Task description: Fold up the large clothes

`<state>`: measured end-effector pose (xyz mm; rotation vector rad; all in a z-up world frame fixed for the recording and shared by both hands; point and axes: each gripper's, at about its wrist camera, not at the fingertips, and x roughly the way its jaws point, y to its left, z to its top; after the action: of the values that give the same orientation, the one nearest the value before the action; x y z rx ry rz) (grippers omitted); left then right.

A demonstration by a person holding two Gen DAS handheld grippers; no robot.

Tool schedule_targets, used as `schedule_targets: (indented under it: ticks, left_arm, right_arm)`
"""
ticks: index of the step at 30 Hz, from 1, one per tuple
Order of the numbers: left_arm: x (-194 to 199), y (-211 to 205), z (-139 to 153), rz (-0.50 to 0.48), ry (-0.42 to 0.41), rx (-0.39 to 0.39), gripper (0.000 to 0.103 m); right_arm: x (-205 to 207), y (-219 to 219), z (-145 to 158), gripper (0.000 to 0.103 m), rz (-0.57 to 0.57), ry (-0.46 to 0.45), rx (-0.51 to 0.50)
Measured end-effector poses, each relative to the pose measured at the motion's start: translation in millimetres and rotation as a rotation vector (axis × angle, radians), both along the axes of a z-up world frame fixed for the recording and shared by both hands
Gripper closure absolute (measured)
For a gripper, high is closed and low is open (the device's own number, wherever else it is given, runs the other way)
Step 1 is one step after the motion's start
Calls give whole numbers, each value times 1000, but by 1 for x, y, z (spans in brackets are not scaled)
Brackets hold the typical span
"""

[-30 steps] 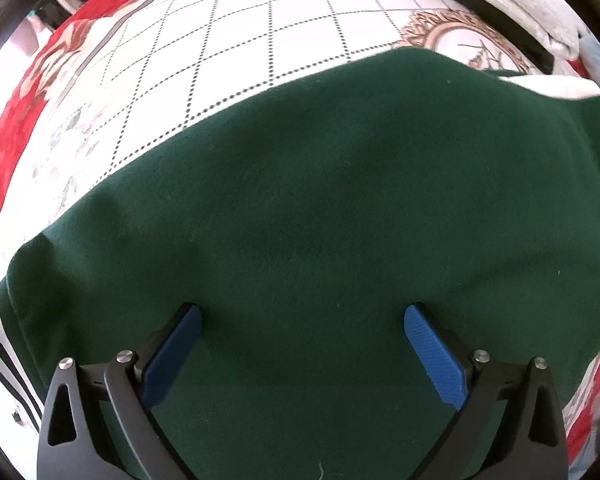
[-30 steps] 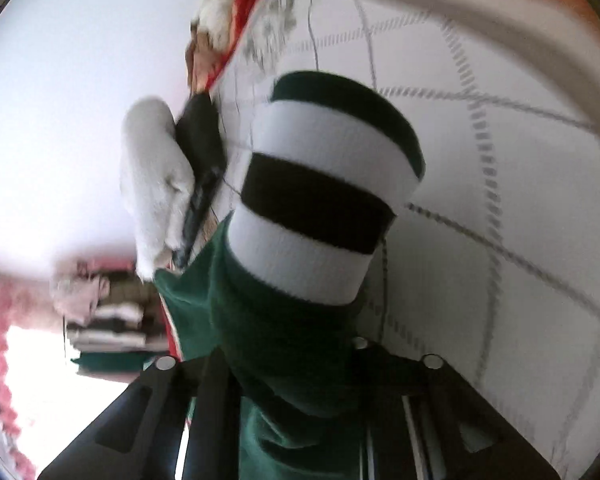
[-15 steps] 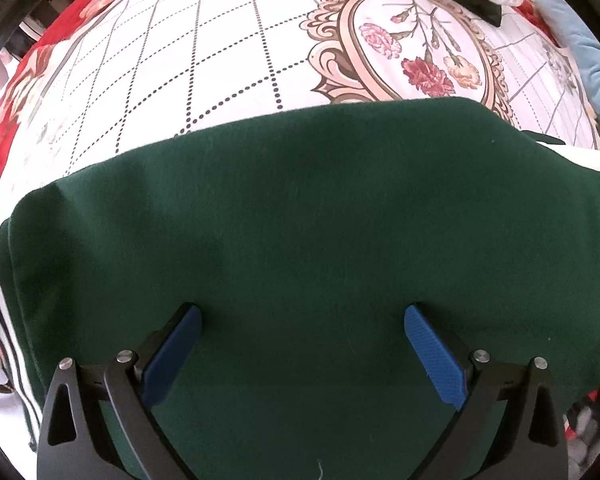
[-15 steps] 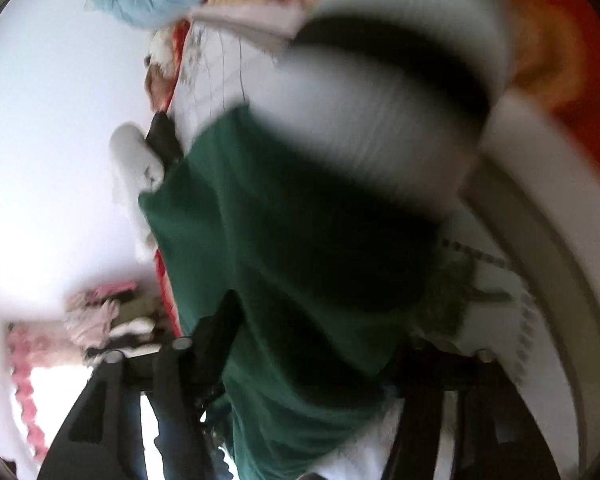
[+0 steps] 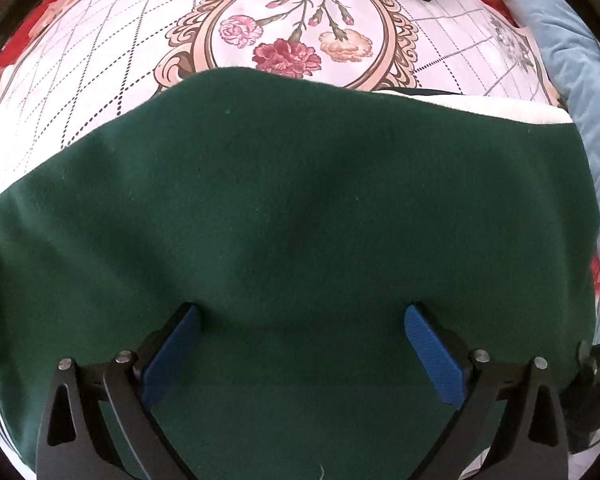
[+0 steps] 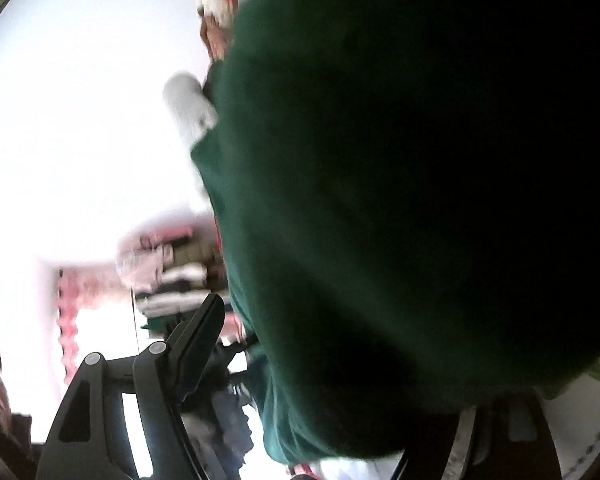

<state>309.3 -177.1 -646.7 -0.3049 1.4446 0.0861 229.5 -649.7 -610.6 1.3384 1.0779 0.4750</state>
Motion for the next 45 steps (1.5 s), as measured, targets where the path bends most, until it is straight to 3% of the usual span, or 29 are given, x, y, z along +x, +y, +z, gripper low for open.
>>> schedule_targets:
  ticks: [2, 5, 8, 10, 11, 13, 16, 21, 26, 31, 33, 35, 36, 40, 45]
  left_arm:
    - [-2, 2, 0, -8, -5, -6, 0]
    - [-6, 10, 0, -20, -15, -5, 0]
    - [0, 14, -2, -10, -10, -23, 0]
    - [-8, 18, 3, -17, -3, -22, 0]
    - [-9, 16, 4, -23, -4, -16, 0]
    - [-11, 13, 6, -36, -8, -2, 0]
    - [-10, 13, 6, -36, -3, -9, 0]
    - [-13, 13, 5, -38, -6, -8, 0]
    - [-10, 10, 3, -44, -11, -15, 0]
    - [-16, 17, 6, -45, -27, -20, 0]
    - [-15, 20, 6, -38, -30, -20, 0]
    - [-15, 22, 8, -31, -33, -21, 0]
    - [-16, 22, 8, -33, -33, -20, 0]
    - [-20, 24, 9, -31, -48, -21, 0]
    - [-31, 32, 10, -17, -61, -39, 0]
  right_arm:
    - [-2, -3, -3, 24, 16, -5, 33]
    - [-2, -8, -9, 24, -51, 14, 103]
    - [-5, -11, 5, 24, -161, -84, 272]
    - [-14, -8, 16, 24, -154, -97, 223]
    - [-24, -9, 17, 24, -146, -65, 126]
    - [-41, -13, 3, 25, -141, 19, 63]
    - [-66, -22, -13, 25, -182, 37, 178]
    - [-89, -21, -7, 25, -131, 50, 126]
    - [17, -6, -5, 25, -98, 42, 108]
    - [52, -5, 0, 24, -127, 1, 122]
    - [59, -9, 0, 33, -132, 15, 121]
    - [63, -11, 1, 65, -132, 48, 67]
    - [63, -13, 1, 73, -136, 67, 51]
    - [65, -19, 21, 82, -158, 71, -27]
    - [68, -21, 61, 84, -148, 23, -102]
